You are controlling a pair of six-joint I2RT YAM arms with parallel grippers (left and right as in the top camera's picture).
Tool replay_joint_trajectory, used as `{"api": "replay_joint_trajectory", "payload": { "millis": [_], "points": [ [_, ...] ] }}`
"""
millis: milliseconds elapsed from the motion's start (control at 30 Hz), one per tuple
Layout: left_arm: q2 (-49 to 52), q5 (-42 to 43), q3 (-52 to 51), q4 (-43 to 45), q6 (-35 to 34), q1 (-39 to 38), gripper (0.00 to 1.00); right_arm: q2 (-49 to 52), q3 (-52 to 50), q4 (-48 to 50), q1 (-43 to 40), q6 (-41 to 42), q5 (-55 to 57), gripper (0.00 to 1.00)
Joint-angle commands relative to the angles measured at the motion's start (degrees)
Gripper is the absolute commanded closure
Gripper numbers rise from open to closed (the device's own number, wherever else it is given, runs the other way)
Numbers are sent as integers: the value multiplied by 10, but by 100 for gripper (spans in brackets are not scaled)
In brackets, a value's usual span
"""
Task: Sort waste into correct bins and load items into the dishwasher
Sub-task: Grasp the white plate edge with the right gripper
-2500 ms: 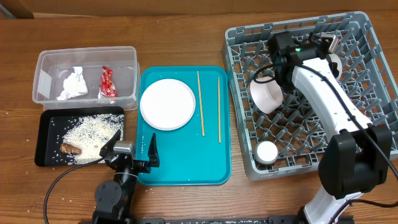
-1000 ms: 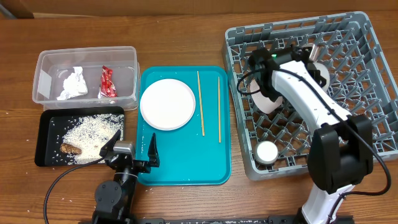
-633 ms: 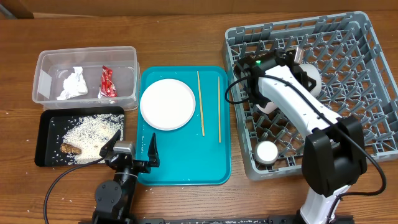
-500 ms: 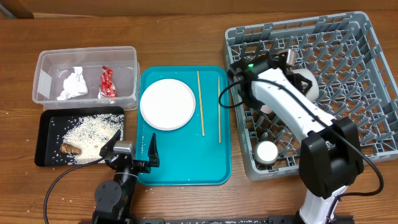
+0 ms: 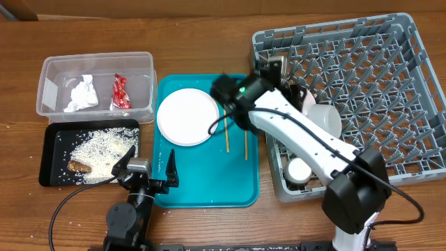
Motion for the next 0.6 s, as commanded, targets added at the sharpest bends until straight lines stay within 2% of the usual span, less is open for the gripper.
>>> {"api": "replay_joint_trajectory", "payload": {
  "millis": [0,33,100,200,467,567],
  "points": [
    [-1,3,-2,1,15,3,0,-2,72,60,0,-60,-219,41],
    [-1,3,-2,1,15,3,0,-2,76,93,0,-111,-286,40],
    [-1,3,-2,1,15,3,0,0,74,172,0,-238,-490,37],
    [-1,3,-2,1,15,3,0,12,68,222,0,-272,-629,36],
    [-1,3,-2,1,15,3,0,99,68,277,-3,-216,-624,38],
    [-1,3,-2,1,15,3,0,133,68,288,-3,-185,-596,47]
  ]
}}
